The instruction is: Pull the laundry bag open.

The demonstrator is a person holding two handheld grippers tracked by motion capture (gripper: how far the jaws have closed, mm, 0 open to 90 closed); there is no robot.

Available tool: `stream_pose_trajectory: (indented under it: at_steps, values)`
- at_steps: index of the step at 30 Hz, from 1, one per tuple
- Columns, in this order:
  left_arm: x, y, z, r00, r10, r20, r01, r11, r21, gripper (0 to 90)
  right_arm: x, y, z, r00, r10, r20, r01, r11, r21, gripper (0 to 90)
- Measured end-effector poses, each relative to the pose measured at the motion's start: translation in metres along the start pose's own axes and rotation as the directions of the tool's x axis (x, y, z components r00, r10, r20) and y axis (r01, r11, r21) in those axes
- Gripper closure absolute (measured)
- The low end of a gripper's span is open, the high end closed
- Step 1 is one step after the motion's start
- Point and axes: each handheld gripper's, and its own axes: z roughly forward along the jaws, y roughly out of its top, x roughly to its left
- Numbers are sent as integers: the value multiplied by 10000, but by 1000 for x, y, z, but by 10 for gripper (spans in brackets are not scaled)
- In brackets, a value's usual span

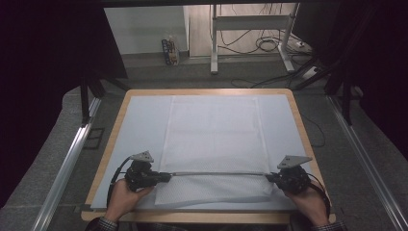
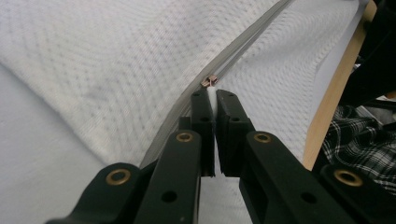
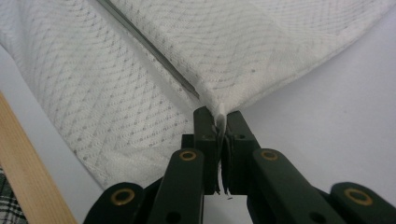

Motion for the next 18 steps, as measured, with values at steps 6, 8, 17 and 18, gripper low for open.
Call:
stream_pose_trajectory:
  at_steps: [6, 8, 17, 18]
  values:
    - [3, -7, -4, 9996, -228, -137, 227, 9997, -28, 871, 0, 0, 0, 10000, 14, -17, -14, 10000, -4, 857]
    - [4, -8, -5, 9996, -258, -134, 257, 9997, -49, 871, 0, 0, 0, 10000, 18, -13, -18, 10000, -7, 857]
    - [6, -17, -10, 9986, -468, -264, 469, 9989, 10, 871, 1, 0, 0, 10000, 46, -25, -46, 10000, 30, 858]
    - [7, -18, -11, 9984, -538, -196, 537, 9985, -43, 871, 0, -1, 0, 10000, 72, -47, -72, 10000, 6, 858]
